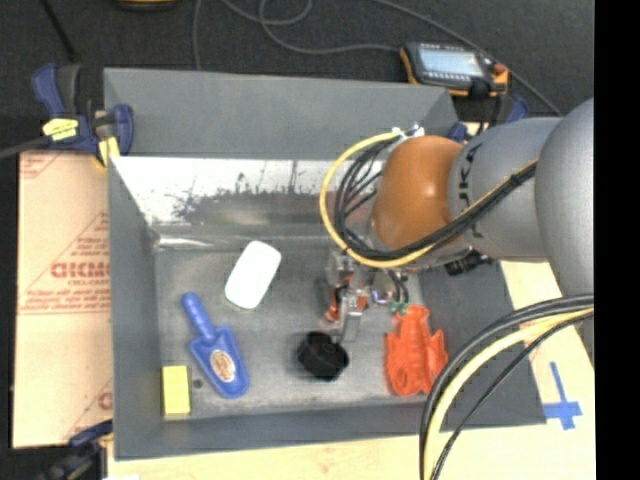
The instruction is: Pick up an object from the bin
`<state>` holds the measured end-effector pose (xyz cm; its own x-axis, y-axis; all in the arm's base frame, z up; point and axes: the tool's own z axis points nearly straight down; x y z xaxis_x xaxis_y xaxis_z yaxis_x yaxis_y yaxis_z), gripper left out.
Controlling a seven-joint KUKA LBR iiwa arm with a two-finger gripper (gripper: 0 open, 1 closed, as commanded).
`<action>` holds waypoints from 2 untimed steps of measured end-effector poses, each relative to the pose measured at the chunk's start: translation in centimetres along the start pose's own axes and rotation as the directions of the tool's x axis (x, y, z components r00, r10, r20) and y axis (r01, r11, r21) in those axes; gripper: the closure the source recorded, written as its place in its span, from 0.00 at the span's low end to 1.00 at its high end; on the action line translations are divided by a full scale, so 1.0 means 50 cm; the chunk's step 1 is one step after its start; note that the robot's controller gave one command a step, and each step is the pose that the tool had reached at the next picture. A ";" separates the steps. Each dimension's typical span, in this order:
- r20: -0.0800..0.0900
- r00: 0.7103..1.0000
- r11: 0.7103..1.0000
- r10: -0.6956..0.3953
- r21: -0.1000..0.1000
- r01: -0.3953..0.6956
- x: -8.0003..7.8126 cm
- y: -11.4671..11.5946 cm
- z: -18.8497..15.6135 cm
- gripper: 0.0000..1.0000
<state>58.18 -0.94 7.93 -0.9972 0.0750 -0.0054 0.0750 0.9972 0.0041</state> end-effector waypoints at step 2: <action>0.007 0.995 0.995 0.095 0.003 -0.095 0.019 -0.138 -0.026 0.00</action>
Offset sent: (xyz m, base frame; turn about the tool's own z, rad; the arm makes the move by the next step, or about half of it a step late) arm -0.0259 -0.0895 -0.0082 0.1333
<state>56.73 -7.76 9.21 -0.9855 0.1692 -0.0119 0.1691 0.9856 0.0019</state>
